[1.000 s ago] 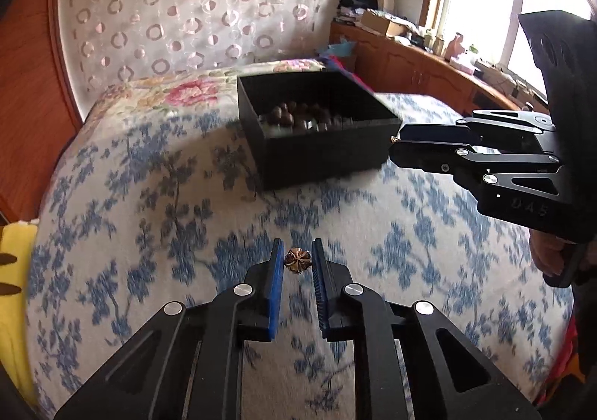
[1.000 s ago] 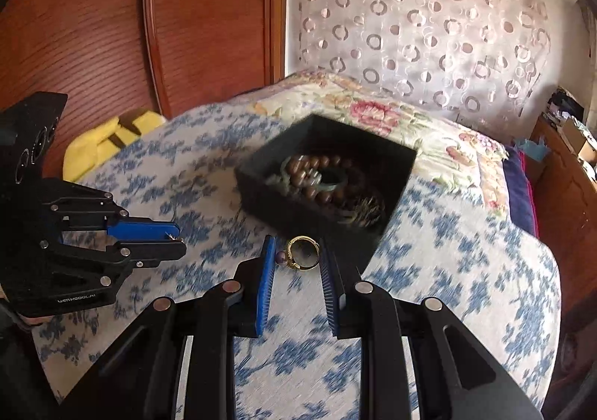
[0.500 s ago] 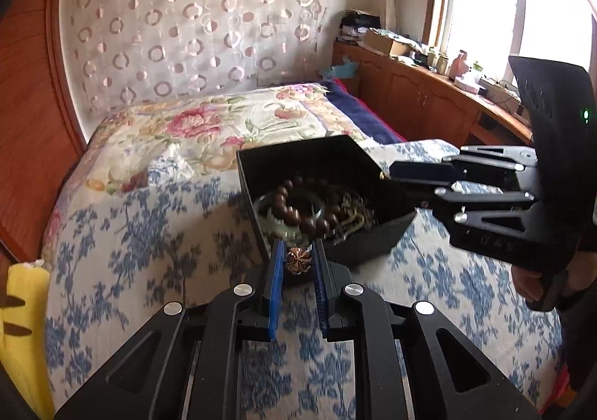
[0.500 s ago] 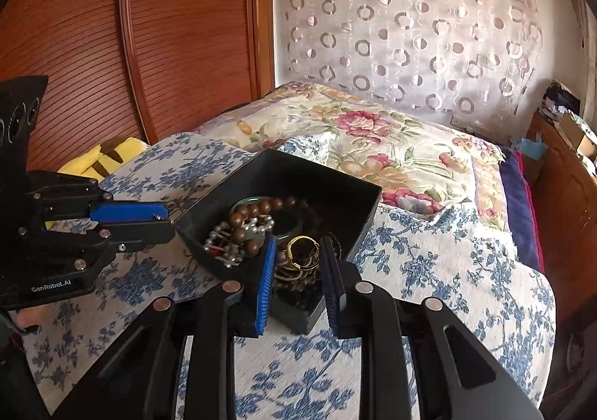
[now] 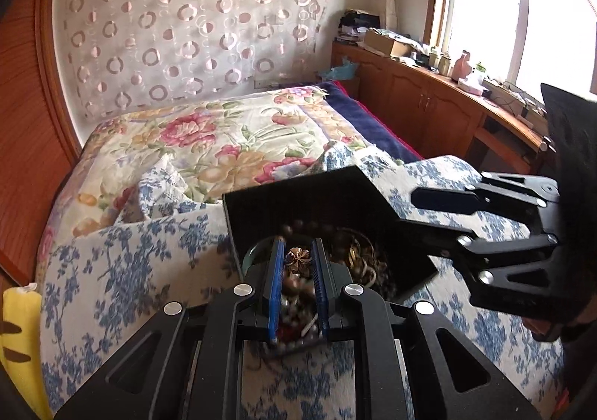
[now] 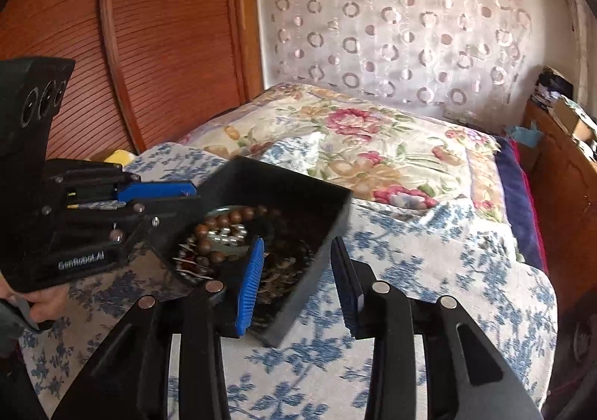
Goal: Organize jewelry
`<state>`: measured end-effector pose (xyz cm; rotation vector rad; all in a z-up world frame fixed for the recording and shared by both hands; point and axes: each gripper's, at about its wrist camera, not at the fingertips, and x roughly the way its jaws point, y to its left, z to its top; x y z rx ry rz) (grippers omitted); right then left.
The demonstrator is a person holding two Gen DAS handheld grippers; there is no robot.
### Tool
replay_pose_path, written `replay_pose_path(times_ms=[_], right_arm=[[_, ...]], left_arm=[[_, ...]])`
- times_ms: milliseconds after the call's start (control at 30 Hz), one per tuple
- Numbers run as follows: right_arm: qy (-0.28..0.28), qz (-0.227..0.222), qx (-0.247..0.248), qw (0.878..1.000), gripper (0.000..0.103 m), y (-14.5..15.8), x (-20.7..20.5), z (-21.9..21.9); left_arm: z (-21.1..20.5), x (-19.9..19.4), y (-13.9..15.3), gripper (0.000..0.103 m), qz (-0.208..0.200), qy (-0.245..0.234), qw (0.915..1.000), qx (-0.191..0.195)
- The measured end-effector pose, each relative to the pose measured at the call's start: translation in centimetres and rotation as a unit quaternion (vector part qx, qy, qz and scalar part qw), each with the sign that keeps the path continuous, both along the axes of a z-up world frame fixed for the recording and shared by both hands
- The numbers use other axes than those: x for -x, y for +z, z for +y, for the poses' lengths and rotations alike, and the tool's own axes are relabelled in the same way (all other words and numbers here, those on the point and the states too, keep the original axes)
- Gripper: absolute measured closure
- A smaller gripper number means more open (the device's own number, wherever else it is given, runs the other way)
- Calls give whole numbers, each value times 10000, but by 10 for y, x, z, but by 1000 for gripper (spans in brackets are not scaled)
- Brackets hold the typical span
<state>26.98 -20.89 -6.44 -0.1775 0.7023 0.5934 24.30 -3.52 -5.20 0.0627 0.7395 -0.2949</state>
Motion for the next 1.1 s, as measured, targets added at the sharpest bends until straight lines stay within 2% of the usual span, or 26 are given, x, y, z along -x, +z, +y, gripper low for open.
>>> replay_pose_path(times_ms=[233, 300, 433, 567, 633, 667, 700, 800, 900, 933, 1000, 1100], right_arm=[[-241, 40, -53, 9997, 63, -3, 0, -17], [-275, 15, -75, 9996, 63, -2, 2, -20], [-341, -62, -80, 9994, 63, 1, 9, -24], [-467, -127, -117, 9988, 63, 5, 20, -27], [-544, -153, -172, 9983, 63, 8, 28, -28], [-572, -173, -190, 9980, 63, 10, 31, -29], [-602, -194, -199, 9978, 61, 11, 35, -28], [-736, -307, -247, 9965, 48, 18, 48, -30], [-863, -421, -349, 9948, 41, 27, 64, -34], [-892, -453, -355, 9943, 38, 29, 67, -34], [-974, -594, -386, 9927, 26, 36, 77, -35], [-1047, -749, -454, 9906, 14, 46, 90, -36]], left_arm=[[-11, -14, 2, 89, -40, 17, 10000, -51], [-11, -13, 1, 79, -37, 41, 10000, -59], [-10, -4, 1, 76, -50, 81, 9999, -76], [-4, 12, 4, 64, -104, 162, 9998, -57], [-1, 22, 6, 56, -132, 207, 9997, -42], [2, 27, 7, 49, -154, 224, 9996, -29], [4, 34, 8, 38, -194, 244, 9995, -20], [9, 47, 14, 27, -304, 298, 9991, -15], [13, 61, 23, 16, -425, 389, 9983, -7], [14, 66, 25, 14, -471, 422, 9980, -34], [16, 74, 28, 9, -570, 497, 9971, -96], [16, 93, 34, 8, -778, 603, 9948, -250]])
